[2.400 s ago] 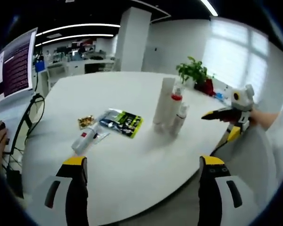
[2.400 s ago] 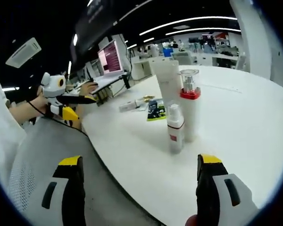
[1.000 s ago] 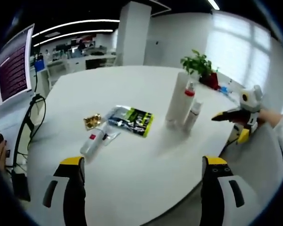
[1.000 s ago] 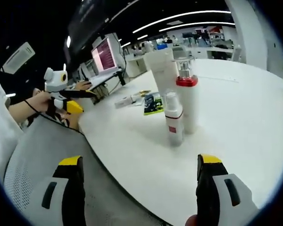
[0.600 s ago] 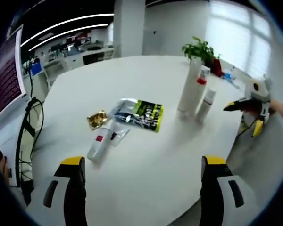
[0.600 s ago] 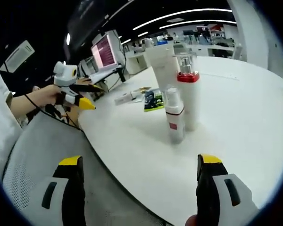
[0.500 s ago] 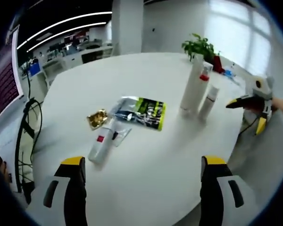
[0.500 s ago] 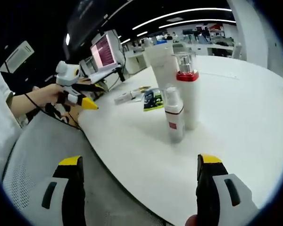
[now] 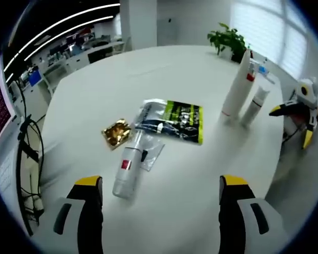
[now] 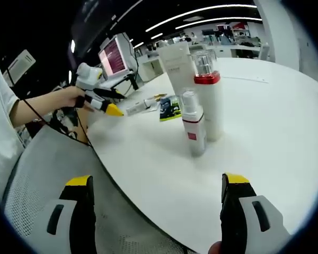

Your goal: Arrange the skincare products in the storage area until every visible bottle or jar stands upright without overlapping.

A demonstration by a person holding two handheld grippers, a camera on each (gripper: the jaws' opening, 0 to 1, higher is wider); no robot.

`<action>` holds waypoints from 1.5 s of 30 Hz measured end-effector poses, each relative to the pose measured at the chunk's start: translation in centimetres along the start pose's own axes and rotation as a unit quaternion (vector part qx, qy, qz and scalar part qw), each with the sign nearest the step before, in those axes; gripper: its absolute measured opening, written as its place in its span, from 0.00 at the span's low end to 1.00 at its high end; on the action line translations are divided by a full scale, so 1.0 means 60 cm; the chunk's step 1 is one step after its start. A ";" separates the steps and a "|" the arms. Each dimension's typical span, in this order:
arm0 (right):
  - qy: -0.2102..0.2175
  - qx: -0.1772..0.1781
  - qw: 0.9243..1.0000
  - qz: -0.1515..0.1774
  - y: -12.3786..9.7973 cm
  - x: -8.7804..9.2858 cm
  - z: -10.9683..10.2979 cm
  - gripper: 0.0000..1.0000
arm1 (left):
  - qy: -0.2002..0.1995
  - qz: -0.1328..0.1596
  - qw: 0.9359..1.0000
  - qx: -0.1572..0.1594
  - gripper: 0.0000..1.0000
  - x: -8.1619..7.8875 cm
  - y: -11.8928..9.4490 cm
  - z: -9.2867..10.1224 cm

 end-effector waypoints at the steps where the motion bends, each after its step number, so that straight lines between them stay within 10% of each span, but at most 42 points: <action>1: 0.001 0.001 1.000 -0.001 0.000 0.000 0.001 0.99 | 0.007 -0.007 1.000 -0.002 0.80 -0.001 0.005 -0.004; 45: 0.025 0.017 1.000 -0.003 0.001 0.011 0.015 0.98 | 0.072 -0.158 0.985 0.002 0.39 -0.033 0.099 -0.074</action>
Point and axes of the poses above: the point that each gripper's makers call its tool centre point, and the gripper's own axes: y roughly forward along the fingers, z roughly to its right, x roughly out of its underside, the point moved 5 cm from there along -y, roughly backward along the fingers, and after that the axes turned 15 degrees about -z, right-handed, at the moved point
